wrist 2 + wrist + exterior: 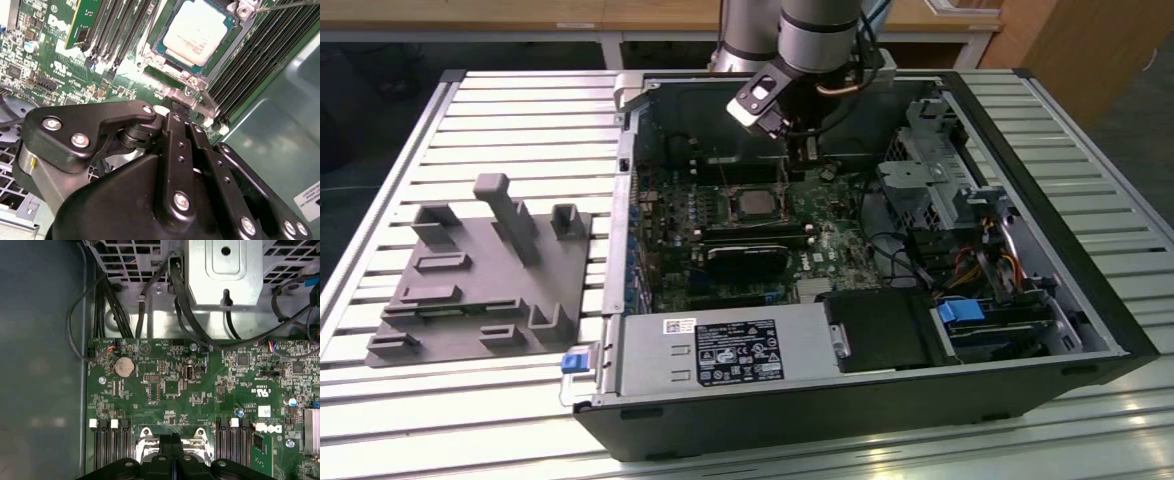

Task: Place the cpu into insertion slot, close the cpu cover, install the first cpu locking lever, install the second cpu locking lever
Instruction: 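Close the cpu cover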

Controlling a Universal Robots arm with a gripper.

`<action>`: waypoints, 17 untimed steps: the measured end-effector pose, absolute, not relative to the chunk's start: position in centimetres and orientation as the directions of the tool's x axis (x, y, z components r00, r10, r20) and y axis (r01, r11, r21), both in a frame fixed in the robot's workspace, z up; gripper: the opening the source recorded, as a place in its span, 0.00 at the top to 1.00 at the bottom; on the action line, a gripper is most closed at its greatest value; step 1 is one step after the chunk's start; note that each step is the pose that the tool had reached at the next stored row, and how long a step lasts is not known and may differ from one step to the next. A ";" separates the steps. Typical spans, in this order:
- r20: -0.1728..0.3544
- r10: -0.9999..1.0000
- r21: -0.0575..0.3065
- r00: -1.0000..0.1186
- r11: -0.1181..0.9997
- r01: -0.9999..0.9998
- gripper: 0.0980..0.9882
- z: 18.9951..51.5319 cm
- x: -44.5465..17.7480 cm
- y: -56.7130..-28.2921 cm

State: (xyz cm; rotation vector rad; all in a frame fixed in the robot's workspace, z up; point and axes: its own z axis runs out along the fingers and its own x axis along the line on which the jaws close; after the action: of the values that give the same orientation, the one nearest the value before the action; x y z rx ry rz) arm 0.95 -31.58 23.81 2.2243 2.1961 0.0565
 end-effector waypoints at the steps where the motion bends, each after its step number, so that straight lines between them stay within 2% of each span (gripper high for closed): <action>1: 0.015 1.000 0.036 0.012 -0.013 0.999 0.99 23.8 0.8 -31.6; 17: 0.015 1.000 0.036 0.012 -0.013 0.999 0.99 23.1 -0.7 -31.6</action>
State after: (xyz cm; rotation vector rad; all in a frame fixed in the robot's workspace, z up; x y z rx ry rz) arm -0.71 -31.57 23.08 2.2245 2.1966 0.0557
